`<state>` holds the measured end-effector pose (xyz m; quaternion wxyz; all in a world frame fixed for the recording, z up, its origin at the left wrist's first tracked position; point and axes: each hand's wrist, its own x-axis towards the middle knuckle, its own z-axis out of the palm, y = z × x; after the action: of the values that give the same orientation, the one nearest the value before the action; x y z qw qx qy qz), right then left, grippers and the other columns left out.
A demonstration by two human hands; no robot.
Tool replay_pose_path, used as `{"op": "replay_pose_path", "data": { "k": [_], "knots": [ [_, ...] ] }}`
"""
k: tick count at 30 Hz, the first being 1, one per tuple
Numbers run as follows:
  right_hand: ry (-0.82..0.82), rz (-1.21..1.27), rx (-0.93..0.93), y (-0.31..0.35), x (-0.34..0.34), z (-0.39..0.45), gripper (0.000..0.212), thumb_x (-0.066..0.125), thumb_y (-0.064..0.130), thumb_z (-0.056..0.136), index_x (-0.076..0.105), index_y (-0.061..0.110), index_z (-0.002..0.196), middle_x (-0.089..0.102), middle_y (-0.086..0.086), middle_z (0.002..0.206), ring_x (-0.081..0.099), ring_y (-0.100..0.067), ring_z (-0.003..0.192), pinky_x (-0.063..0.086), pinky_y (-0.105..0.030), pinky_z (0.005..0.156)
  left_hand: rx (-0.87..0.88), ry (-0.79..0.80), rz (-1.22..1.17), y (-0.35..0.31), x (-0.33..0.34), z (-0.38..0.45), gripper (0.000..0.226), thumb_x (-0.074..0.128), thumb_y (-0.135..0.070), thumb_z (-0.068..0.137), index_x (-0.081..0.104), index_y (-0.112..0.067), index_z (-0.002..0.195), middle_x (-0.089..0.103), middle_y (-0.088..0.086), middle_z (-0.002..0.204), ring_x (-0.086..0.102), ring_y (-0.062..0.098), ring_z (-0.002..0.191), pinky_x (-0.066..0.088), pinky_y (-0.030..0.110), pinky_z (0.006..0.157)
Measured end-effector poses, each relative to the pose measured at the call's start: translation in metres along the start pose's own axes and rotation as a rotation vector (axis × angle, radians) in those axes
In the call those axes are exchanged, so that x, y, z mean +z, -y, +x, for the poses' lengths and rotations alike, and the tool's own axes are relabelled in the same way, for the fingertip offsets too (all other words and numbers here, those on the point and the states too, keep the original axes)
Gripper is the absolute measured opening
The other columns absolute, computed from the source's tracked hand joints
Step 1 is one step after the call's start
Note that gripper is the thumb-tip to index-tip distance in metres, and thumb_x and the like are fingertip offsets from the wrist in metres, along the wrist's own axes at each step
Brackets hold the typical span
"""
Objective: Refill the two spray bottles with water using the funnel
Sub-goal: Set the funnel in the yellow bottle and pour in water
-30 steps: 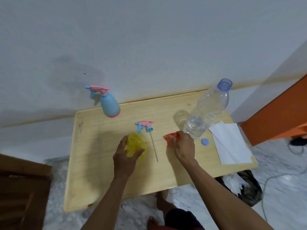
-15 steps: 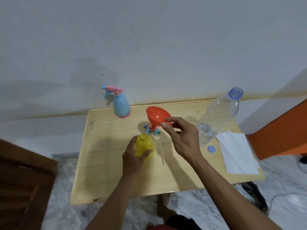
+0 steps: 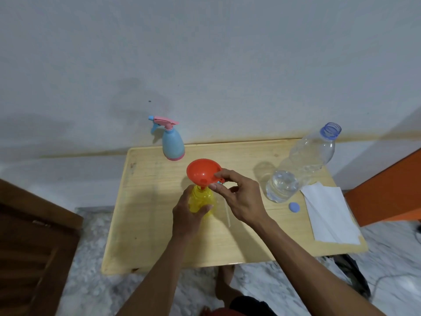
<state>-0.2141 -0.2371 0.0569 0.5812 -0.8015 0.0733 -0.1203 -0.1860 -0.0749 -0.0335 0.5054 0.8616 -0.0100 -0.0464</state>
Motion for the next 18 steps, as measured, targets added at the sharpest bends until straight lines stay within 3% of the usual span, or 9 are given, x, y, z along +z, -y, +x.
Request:
{"op": "replay_pose_path", "data": {
  "k": [6, 9, 14, 18],
  "knots": [
    [0.078, -0.051, 0.009, -0.007, 0.0, -0.002, 0.026, 0.083, 0.03, 0.082, 0.075, 0.024, 0.106, 0.066, 0.028, 0.105, 0.065, -0.002, 0.099, 0.057, -0.034, 0.074, 0.005, 0.01, 0.015, -0.005, -0.002, -0.001, 0.069, 0.082, -0.041, 0.077, 0.053, -0.024, 0.136, 0.067, -0.003, 0.115, 0.056, 0.01, 0.099, 0.043, 0.017, 0.077],
    [0.091, -0.072, -0.007, -0.009, 0.001, -0.004, 0.028, 0.083, 0.029, 0.082, 0.075, 0.022, 0.108, 0.065, 0.026, 0.107, 0.064, 0.001, 0.099, 0.056, -0.033, 0.072, 0.008, 0.017, 0.009, -0.006, -0.003, -0.002, 0.067, 0.082, -0.041, 0.077, 0.053, -0.025, 0.135, 0.064, -0.009, 0.112, 0.054, 0.008, 0.098, 0.037, 0.006, 0.074],
    [0.092, -0.065, 0.004, -0.005, -0.003, -0.008, 0.044, 0.083, 0.033, 0.081, 0.07, 0.026, 0.123, 0.065, 0.025, 0.117, 0.064, -0.001, 0.104, 0.057, -0.032, 0.072, 0.01, 0.013, -0.022, -0.01, -0.005, -0.004, 0.074, 0.081, -0.052, 0.071, 0.052, -0.027, 0.134, 0.061, -0.012, 0.109, 0.055, 0.008, 0.097, 0.038, 0.006, 0.073],
    [0.007, -0.06, 0.017, 0.003, -0.015, -0.016, 0.05, 0.081, 0.042, 0.081, 0.064, 0.033, 0.127, 0.067, 0.019, 0.12, 0.063, -0.001, 0.108, 0.058, -0.028, 0.073, 0.005, 0.013, -0.081, -0.011, -0.011, -0.008, 0.104, 0.084, -0.061, 0.053, 0.042, -0.028, 0.142, 0.058, -0.013, 0.125, 0.054, 0.008, 0.112, 0.042, 0.016, 0.081]
  ]
}}
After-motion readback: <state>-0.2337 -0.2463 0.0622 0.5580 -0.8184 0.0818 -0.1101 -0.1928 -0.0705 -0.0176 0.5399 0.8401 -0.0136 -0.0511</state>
